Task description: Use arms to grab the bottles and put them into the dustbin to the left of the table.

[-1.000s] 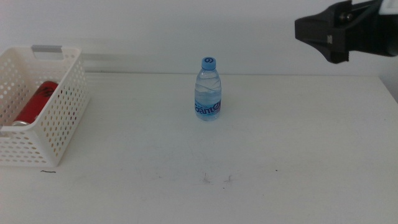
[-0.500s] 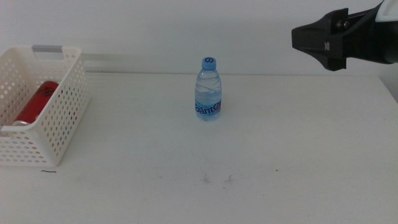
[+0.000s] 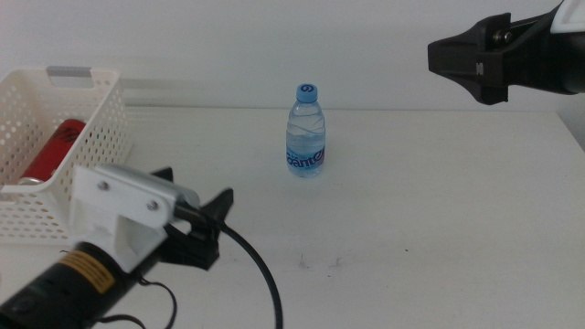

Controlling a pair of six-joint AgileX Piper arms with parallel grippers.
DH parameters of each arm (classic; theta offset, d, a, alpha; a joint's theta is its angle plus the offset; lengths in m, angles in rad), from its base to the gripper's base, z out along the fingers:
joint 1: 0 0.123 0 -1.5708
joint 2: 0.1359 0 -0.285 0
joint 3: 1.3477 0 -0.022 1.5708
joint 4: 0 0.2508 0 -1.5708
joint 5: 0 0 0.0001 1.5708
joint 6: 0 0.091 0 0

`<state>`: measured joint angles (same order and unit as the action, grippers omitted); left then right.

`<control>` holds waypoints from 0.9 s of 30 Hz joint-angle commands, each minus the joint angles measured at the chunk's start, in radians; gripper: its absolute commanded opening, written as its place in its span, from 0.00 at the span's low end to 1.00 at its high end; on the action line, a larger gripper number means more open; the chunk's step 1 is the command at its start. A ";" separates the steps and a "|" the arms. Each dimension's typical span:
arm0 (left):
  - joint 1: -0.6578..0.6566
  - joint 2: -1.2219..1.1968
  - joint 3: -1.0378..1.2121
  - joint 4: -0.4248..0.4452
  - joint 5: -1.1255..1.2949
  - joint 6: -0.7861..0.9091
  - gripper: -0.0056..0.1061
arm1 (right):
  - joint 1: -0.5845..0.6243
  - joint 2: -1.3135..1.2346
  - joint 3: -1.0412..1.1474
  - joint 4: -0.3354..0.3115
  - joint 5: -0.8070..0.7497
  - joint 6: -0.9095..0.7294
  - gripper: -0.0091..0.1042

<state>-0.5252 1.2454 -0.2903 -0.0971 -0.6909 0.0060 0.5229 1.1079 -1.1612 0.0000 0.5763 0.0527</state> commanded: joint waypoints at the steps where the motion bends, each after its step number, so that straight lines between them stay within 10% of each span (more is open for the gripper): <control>1: -0.005 0.063 0.012 0.049 -0.099 -0.033 0.89 | 0.003 -0.004 0.002 0.000 -0.006 -0.005 0.85; 27: 0.055 0.941 -0.767 0.186 -0.213 -0.120 0.89 | 0.003 -0.004 0.002 0.000 -0.006 -0.005 0.85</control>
<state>-0.4746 2.1660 -1.0225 0.0777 -0.9184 -0.1053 0.5229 1.1079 -1.1612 0.0054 0.5763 0.0527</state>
